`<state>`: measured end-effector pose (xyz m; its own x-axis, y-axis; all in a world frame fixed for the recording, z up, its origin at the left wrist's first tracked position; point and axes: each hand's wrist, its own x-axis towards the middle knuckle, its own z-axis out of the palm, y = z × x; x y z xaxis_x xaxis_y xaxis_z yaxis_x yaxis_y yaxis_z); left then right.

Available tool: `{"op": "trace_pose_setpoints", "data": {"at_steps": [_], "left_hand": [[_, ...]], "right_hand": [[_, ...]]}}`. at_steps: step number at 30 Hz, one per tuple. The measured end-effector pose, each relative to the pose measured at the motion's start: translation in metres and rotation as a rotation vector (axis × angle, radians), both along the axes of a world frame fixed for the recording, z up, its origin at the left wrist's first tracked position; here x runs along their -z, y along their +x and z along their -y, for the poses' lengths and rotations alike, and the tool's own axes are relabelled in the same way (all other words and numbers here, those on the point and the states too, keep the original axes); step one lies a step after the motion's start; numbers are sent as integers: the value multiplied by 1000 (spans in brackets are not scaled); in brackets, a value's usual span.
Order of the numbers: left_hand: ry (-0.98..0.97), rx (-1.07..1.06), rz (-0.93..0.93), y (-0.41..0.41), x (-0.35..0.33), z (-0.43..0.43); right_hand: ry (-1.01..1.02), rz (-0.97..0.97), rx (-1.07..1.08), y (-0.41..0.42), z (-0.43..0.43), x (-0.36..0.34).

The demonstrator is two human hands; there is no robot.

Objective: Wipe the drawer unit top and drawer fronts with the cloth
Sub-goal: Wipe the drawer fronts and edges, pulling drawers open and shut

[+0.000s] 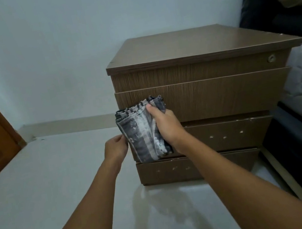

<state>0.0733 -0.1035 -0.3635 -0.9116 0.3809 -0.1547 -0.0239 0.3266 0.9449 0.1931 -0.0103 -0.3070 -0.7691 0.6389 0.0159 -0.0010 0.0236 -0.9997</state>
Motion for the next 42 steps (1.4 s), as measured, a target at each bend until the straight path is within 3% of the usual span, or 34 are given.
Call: {"op": "trace_pose_setpoints", "data": {"at_steps": [7, 15, 19, 21, 24, 27, 31, 35, 39, 42], "left_hand": [[22, -132, 7, 18, 13, -19], [152, -297, 191, 23, 11, -38], [167, -304, 201, 22, 10, -41], [164, -306, 197, 23, 10, -42], [148, -313, 177, 27, 9, -40], [138, -313, 177, 34, 9, -34], [127, -321, 165, 43, 10, -26], [93, -315, 157, 48, 9, -22], [63, -292, 183, 42, 13, -18], [40, -267, 199, 34, 17, -15]], "right_hand": [[-245, 112, 119, 42, -33, 10], [-420, 173, 107, 86, -47, 43], [-312, 195, 130, 115, -56, 42], [-134, 167, 221, 127, -59, 43], [219, 159, 480, 143, -68, 48], [353, 158, 773, 164, -83, 49], [622, 300, 1060, 191, -104, 47], [743, 461, 1046, 200, -119, 51], [825, 652, 835, 200, -127, 57], [828, 691, 739, 199, -129, 63]]}}
